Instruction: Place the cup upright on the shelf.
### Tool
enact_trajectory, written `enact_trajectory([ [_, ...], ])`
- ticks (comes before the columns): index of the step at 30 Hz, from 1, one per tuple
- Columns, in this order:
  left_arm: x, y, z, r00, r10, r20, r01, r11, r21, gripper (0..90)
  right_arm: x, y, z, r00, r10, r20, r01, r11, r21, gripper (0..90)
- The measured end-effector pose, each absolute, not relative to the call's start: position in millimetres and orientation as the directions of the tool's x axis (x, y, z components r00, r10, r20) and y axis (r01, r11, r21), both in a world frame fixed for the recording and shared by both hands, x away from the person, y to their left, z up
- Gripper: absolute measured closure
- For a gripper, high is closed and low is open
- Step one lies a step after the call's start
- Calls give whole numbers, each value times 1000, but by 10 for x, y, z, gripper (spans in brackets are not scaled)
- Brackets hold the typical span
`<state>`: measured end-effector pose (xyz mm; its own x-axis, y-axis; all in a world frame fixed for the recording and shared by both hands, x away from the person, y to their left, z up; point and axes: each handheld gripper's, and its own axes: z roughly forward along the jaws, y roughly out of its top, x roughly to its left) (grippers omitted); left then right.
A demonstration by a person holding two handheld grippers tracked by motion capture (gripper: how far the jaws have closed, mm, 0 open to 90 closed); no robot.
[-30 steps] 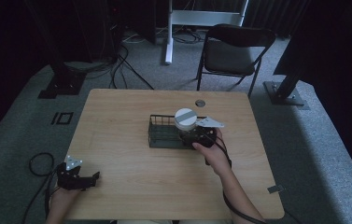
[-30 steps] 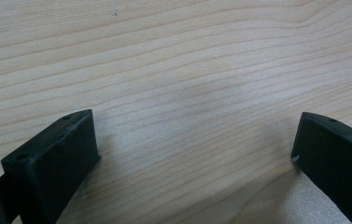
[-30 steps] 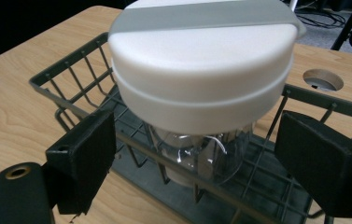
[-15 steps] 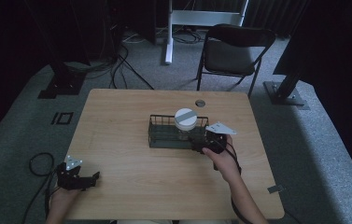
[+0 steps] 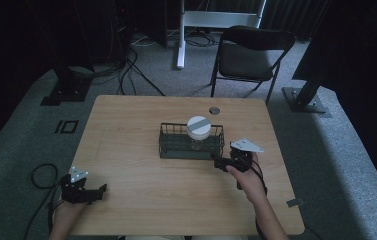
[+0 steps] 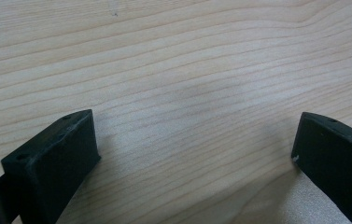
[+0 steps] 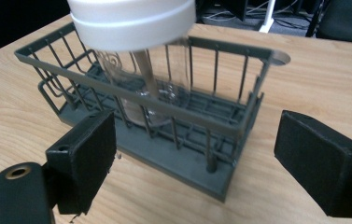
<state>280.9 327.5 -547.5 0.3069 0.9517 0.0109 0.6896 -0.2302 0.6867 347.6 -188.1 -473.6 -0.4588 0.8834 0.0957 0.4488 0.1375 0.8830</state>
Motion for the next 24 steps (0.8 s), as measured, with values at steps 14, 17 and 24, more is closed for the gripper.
enact_trajectory([
  [14, 2809, 3275, -5474, 307, 952, 11, 690, -231, 686, 6, 3361, -2125, -5010, -442, 891, 100, 481, 141, 865, 128],
  [17, 2809, 3275, -5474, 307, 952, 11, 690, -231, 686, 6, 3344, -2180, -5060, -430, 897, 104, 491, 136, 860, 127],
  [24, 2809, 3275, -5475, 307, 952, 11, 690, -230, 687, 6, 3306, -2309, -5178, -410, 906, 104, 514, 135, 847, 127],
])
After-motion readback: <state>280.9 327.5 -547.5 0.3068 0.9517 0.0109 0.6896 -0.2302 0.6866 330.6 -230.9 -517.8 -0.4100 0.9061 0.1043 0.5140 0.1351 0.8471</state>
